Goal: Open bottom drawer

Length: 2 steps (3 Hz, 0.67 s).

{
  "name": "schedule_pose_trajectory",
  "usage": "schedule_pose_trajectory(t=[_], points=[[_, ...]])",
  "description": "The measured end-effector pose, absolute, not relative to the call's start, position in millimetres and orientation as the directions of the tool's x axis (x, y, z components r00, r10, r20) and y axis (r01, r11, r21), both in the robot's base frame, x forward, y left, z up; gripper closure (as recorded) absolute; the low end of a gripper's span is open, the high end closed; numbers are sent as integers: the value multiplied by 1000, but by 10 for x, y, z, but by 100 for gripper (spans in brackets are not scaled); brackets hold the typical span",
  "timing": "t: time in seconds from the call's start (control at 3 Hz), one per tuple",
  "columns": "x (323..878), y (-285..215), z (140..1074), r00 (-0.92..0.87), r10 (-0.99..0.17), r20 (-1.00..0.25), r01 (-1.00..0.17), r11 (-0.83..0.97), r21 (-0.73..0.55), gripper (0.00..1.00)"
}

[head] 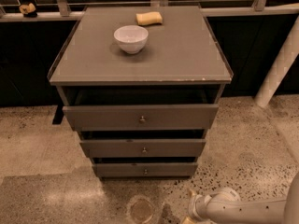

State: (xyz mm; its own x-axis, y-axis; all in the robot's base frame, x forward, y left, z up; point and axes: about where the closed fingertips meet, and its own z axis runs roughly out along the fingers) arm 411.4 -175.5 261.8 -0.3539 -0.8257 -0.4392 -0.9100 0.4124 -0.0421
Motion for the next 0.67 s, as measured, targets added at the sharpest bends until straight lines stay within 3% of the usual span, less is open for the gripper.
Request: schedule_pose_trajectory(t=[0.33,0.67], points=[[4593,-1507,2523,-402,-788,-466,-880,472,-40,0],[4630,-1516,2509,-443,-766,-467,-859,511,-23,0]])
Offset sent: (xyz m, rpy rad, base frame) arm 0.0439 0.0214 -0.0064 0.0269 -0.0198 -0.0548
